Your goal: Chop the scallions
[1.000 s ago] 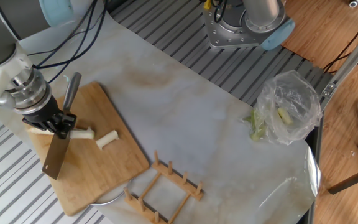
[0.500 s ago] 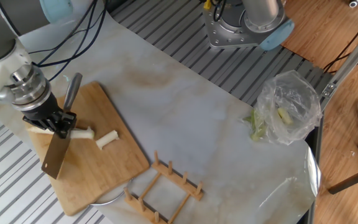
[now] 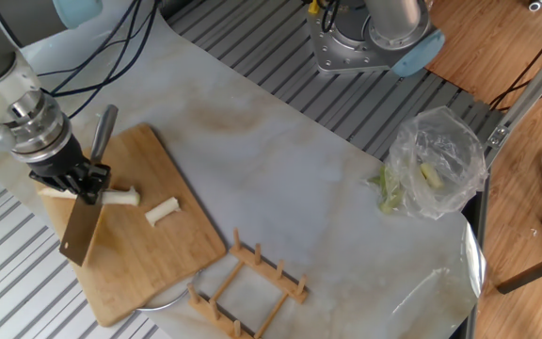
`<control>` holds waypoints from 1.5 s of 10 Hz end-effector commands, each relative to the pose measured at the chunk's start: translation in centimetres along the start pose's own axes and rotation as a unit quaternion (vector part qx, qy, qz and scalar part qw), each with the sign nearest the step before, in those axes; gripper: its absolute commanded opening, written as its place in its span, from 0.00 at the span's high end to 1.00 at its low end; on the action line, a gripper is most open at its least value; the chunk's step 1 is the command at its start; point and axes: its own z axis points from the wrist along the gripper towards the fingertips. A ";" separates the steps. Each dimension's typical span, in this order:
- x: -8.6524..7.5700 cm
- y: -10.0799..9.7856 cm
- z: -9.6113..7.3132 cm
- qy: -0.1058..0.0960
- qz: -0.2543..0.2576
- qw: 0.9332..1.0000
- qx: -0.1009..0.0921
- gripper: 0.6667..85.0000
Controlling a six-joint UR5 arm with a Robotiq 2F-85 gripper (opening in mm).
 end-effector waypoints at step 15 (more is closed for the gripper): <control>1.1 -0.4 -1.0 0.037 0.004 0.999 0.004 0.99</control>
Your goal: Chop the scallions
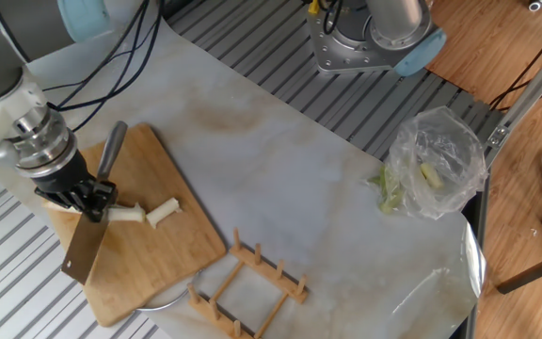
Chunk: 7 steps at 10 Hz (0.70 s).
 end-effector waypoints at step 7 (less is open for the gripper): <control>1.7 0.0 -1.3 0.017 0.001 1.000 -0.012 0.99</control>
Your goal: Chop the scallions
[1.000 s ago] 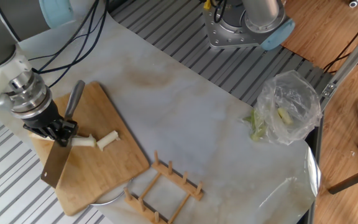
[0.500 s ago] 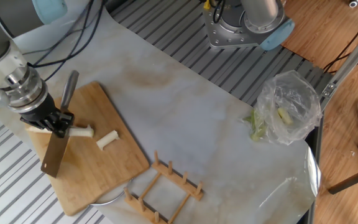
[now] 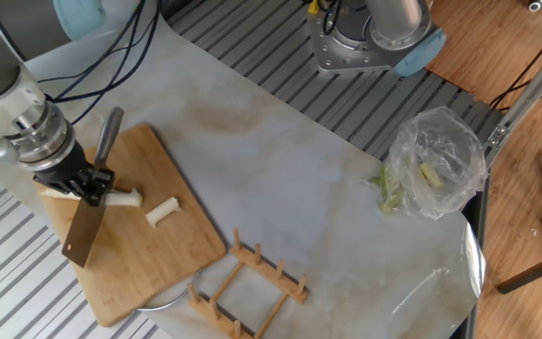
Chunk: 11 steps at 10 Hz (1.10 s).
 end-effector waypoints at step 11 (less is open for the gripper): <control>-2.1 0.4 -0.9 -0.016 0.006 1.000 -0.019 0.99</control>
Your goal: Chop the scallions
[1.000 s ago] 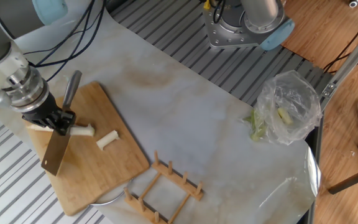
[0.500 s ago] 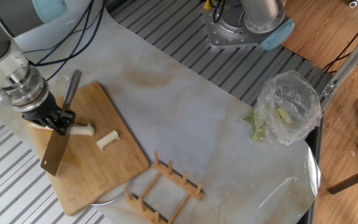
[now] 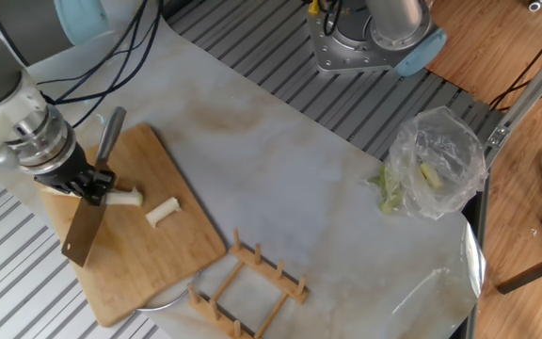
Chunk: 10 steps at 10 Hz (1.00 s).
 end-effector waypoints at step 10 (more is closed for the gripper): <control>-0.3 -0.6 0.5 0.008 0.002 1.000 -0.002 0.99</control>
